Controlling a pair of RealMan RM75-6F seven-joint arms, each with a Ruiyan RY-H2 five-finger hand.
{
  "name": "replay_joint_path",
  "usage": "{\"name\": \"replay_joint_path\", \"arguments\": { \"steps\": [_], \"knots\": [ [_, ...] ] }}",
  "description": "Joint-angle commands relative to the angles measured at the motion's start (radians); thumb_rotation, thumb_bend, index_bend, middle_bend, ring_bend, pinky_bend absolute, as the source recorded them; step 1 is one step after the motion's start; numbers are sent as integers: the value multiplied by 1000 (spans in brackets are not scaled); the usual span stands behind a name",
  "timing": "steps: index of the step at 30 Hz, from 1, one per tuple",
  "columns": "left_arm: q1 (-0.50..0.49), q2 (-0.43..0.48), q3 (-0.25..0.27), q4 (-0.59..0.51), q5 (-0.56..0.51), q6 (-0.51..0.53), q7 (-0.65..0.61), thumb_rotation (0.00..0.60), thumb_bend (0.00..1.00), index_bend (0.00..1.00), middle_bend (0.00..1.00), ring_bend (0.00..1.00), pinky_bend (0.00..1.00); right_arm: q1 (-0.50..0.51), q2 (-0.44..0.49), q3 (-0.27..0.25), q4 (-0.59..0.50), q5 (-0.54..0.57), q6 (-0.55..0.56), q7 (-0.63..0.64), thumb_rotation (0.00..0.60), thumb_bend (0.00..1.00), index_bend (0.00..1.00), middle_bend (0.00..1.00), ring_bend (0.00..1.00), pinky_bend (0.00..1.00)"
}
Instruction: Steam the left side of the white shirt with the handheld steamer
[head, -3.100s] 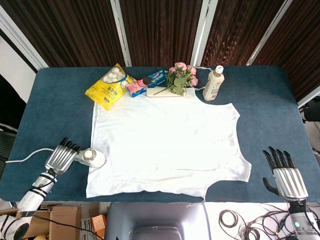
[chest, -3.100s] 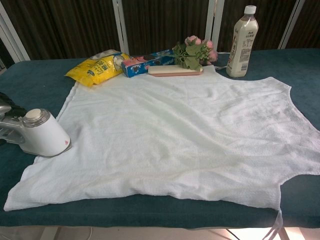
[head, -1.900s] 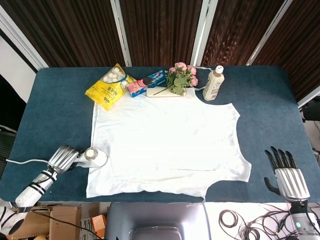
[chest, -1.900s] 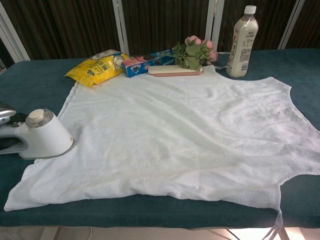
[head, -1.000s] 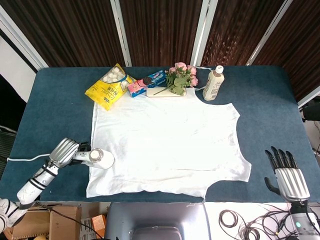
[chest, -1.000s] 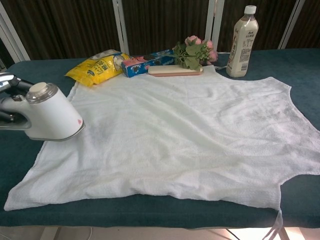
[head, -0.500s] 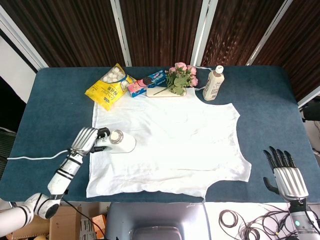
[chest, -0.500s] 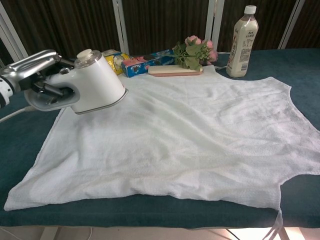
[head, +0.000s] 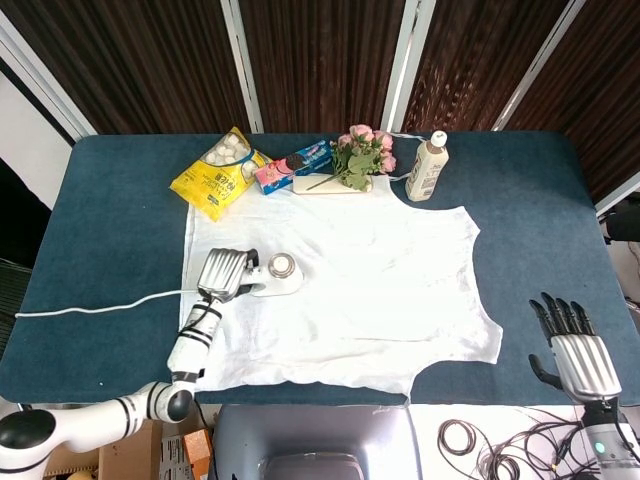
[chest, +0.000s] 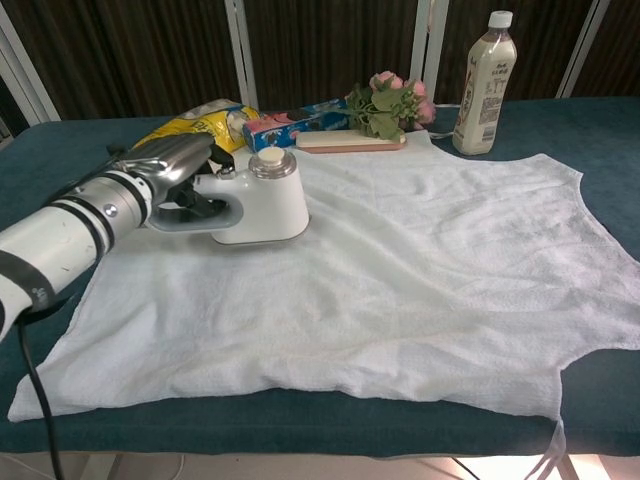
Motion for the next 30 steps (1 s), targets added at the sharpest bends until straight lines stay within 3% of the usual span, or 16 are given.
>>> {"name": "replay_joint_path", "arguments": {
  "steps": [1, 21, 25, 30],
  "knots": [
    [-42, -74, -32, 98, -73, -5, 76, 600, 517, 981, 937, 923, 862, -3, 5, -2, 1, -7, 7, 11, 600, 309, 0, 0, 0, 30],
    [-74, -115, -141, 435, -187, -73, 87, 600, 517, 982, 936, 923, 862, -14, 12, -2, 1, -22, 31, 35, 600, 309, 0, 0, 0, 31],
    [-57, -91, -141, 409, -185, -93, 65, 600, 520, 982, 936, 923, 861, -15, 14, 1, 1, -21, 35, 38, 600, 309, 0, 0, 0, 31],
    [-23, -36, -133, 262, -182, -100, 49, 600, 522, 983, 937, 923, 861, -18, 13, 2, 0, -23, 42, 39, 600, 309, 0, 0, 0, 31]
  ]
}}
